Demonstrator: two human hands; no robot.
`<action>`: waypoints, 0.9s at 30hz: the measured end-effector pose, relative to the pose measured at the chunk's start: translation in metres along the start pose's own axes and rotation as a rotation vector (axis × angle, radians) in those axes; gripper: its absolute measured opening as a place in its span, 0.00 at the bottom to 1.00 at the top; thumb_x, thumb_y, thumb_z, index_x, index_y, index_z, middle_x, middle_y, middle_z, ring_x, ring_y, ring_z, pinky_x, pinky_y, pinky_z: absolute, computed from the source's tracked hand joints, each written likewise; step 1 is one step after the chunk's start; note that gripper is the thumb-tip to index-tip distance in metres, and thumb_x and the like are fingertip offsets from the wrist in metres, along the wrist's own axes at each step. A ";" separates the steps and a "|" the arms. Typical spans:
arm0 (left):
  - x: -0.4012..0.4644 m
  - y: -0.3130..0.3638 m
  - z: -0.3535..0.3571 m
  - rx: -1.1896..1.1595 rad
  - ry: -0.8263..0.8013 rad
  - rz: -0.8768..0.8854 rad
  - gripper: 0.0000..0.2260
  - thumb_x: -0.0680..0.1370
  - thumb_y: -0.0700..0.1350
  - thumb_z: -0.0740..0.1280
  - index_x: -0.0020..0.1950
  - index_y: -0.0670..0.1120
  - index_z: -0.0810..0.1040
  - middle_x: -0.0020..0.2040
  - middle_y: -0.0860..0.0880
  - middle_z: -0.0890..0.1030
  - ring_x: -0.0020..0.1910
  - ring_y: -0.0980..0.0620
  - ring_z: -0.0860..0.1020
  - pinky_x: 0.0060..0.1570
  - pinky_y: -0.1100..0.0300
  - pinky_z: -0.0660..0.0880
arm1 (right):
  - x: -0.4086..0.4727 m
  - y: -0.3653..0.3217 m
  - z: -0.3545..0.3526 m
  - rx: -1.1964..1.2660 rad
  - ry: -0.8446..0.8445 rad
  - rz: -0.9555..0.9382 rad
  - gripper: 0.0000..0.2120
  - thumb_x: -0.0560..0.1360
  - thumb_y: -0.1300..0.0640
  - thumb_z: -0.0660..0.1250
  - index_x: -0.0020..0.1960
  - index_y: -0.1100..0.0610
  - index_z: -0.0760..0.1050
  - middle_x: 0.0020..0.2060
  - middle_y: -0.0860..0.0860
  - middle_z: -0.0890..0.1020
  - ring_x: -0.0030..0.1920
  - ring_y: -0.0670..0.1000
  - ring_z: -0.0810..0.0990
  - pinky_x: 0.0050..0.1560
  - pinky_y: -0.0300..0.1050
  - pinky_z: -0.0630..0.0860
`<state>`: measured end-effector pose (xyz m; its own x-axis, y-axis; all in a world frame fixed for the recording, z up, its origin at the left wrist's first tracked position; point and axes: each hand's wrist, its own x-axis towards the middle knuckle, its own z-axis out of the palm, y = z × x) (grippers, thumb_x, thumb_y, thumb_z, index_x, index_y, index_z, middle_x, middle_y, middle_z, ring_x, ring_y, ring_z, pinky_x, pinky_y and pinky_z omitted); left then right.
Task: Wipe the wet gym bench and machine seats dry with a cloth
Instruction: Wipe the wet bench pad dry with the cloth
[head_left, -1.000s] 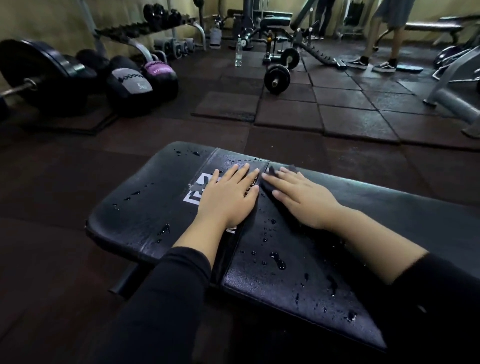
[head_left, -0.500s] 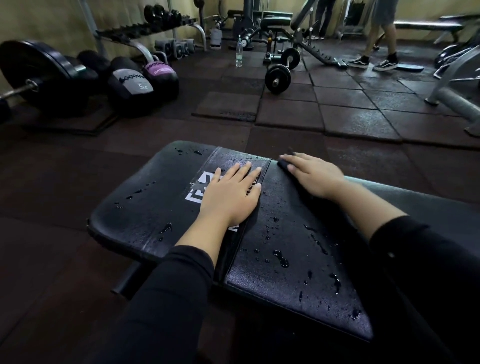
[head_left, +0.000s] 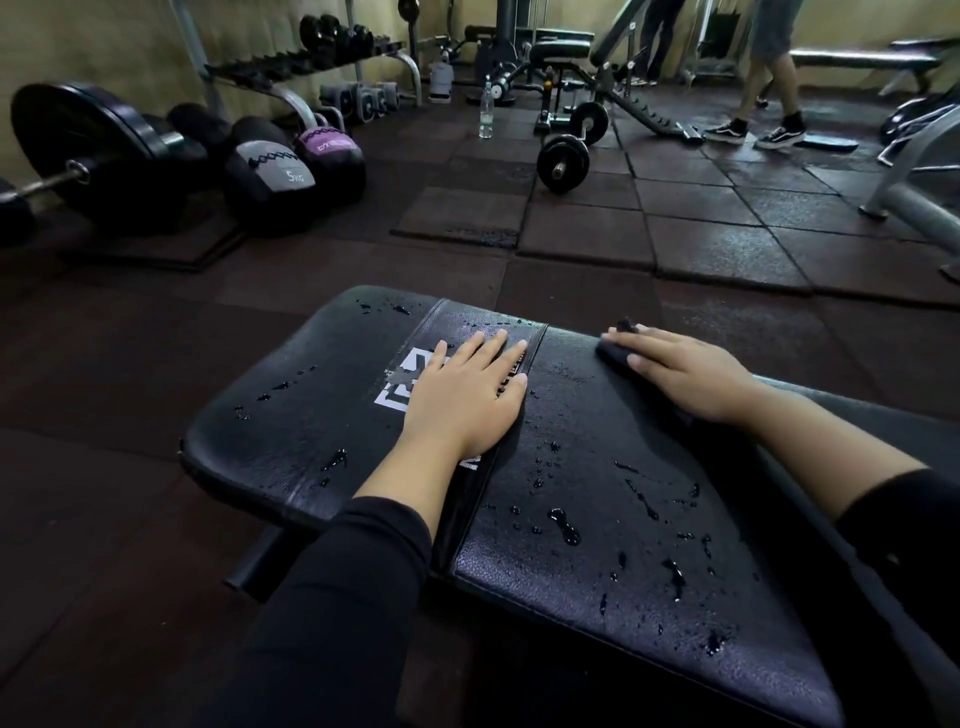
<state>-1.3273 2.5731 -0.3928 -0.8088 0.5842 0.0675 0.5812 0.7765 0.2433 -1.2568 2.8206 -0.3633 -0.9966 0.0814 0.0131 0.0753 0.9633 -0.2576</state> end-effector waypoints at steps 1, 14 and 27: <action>0.001 0.000 0.000 0.002 0.002 -0.001 0.23 0.83 0.56 0.46 0.79 0.59 0.50 0.79 0.59 0.49 0.78 0.59 0.45 0.76 0.51 0.40 | 0.011 -0.009 0.003 -0.020 0.014 0.032 0.19 0.81 0.46 0.51 0.71 0.36 0.61 0.74 0.44 0.61 0.74 0.45 0.57 0.69 0.40 0.55; 0.001 0.000 -0.002 0.003 -0.003 0.006 0.22 0.84 0.55 0.46 0.79 0.59 0.50 0.79 0.58 0.49 0.78 0.58 0.45 0.76 0.51 0.41 | -0.066 -0.012 0.003 0.026 -0.095 -0.354 0.20 0.80 0.44 0.49 0.71 0.35 0.58 0.71 0.32 0.60 0.73 0.33 0.48 0.73 0.33 0.43; -0.055 0.015 -0.007 0.038 -0.079 0.024 0.24 0.84 0.53 0.45 0.80 0.50 0.48 0.80 0.56 0.47 0.78 0.57 0.44 0.76 0.47 0.40 | -0.063 -0.015 0.007 -0.013 0.040 -0.009 0.20 0.81 0.47 0.50 0.72 0.38 0.58 0.74 0.43 0.60 0.75 0.41 0.51 0.68 0.34 0.48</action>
<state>-1.2745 2.5510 -0.3857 -0.7860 0.6182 -0.0039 0.6043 0.7697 0.2060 -1.1955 2.7987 -0.3670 -0.9951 0.0828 0.0543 0.0672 0.9673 -0.2445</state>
